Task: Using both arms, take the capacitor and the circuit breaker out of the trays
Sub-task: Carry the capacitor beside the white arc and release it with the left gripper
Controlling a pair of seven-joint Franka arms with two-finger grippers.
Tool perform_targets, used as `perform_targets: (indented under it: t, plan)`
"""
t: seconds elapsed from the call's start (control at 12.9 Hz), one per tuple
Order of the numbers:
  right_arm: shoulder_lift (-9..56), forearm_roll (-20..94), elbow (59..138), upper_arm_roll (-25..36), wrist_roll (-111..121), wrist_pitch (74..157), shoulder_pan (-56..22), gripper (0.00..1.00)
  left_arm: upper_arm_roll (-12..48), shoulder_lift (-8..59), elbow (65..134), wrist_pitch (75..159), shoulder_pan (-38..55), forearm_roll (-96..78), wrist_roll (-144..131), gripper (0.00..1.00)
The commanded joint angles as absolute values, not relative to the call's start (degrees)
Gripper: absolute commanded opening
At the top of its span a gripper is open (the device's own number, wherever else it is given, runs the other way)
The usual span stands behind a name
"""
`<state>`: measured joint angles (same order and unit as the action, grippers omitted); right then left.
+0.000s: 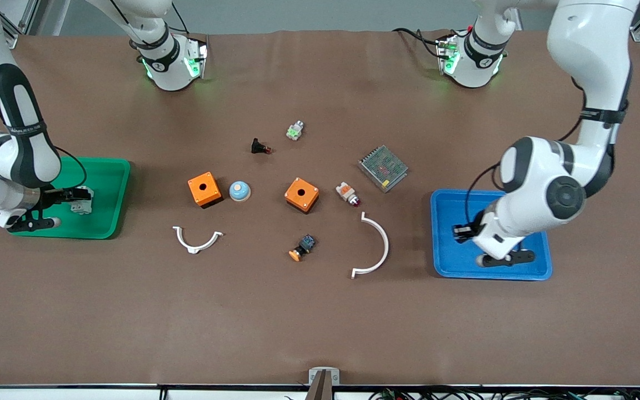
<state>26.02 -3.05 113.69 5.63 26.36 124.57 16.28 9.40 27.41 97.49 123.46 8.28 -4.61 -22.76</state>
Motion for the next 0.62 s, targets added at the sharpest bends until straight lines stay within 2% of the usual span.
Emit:
perform_targets:
  t: [0.0, 0.08, 0.16, 0.23, 0.31, 0.54]
  plan:
    - [26.54, -4.13, 114.08, 5.19, 28.47, 126.38, 16.96, 0.99, 9.14, 33.55, 90.20, 122.78, 15.09, -3.61, -33.62, 0.00]
    - [26.80, -4.13, 114.08, 5.19, 28.65, 126.47, 16.96, 0.92, 9.05, 36.10, 87.83, 123.04, 17.47, -2.91, -36.97, 0.00]
    - [27.07, -4.13, 114.08, 5.19, 28.65, 126.39, 16.96, 0.66, 8.79, 39.43, 83.54, 123.05, 19.58, -2.55, -40.74, 0.00]
    - [27.16, -4.13, 114.08, 5.19, 28.65, 126.30, 16.96, 0.52, 8.62, 42.25, 80.28, 123.22, 21.51, -2.46, -43.91, 0.00]
    - [27.16, -4.13, 114.08, 5.19, 28.65, 126.30, 16.96, 0.44, 8.00, 44.62, 77.81, 124.35, 23.19, -2.20, -46.47, 0.00]
    - [26.98, -4.04, 113.65, 5.10, 28.30, 124.11, 16.96, 0.30, 6.16, 48.59, 77.08, 131.64, 27.15, -2.20, -51.05, 0.00]
